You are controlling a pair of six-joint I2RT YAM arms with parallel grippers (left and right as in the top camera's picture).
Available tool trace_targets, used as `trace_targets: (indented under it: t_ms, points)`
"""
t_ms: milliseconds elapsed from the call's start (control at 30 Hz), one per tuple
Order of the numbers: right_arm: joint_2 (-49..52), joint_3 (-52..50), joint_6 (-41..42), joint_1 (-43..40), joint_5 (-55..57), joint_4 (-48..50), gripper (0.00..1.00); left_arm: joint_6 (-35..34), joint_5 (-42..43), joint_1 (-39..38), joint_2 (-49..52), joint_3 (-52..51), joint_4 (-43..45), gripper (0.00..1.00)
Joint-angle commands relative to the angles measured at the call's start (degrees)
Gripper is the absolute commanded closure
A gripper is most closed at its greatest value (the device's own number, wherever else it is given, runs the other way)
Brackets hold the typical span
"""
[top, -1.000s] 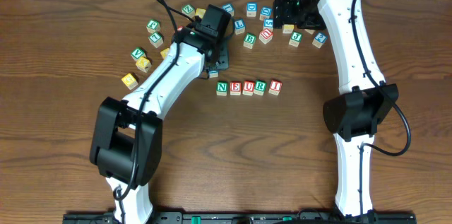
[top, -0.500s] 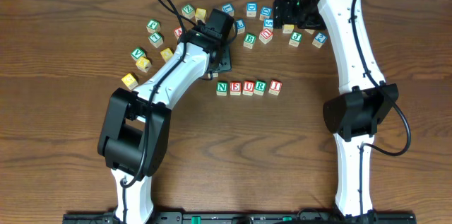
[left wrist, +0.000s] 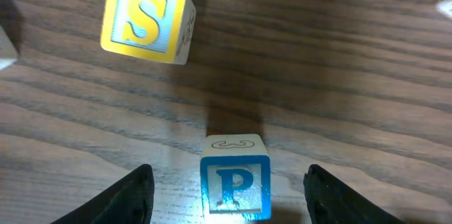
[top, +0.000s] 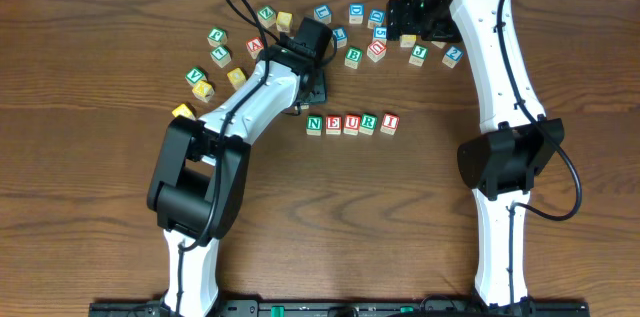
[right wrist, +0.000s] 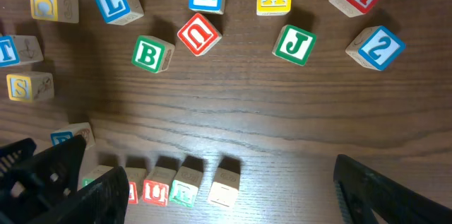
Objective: Spell out NEURIPS
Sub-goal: 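Carry the P block toward the right end of the row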
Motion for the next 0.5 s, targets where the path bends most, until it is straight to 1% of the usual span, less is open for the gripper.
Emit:
trace_targets:
  t_ms: [0,233,300,400,467]
  points:
    - [-0.70,-0.26,-0.13,0.04,0.72,-0.17,0.13,-0.11,-1.14,0.39,1.20,-0.35,0.83,0.33]
    - [-0.70,-0.37,-0.13,0.04,0.72,-0.26,0.13,-0.13,-1.05,0.61,3.48,-0.35,2.14,0.35]
    - [-0.70,-0.39,-0.13,0.04,0.87,-0.39,0.13,-0.15,-0.87,0.61,3.56,-0.35,2.25,0.42]
    - [-0.70,-0.42,-0.11,0.04,0.94,-0.39,0.13,-0.13,-0.87,0.61,3.56,-0.35,2.58,0.49]
    - [-0.70,-0.42,-0.11,0.04,0.94,-0.39,0.13,-0.13,-0.87,0.61,3.56,-0.35,2.56,0.58]
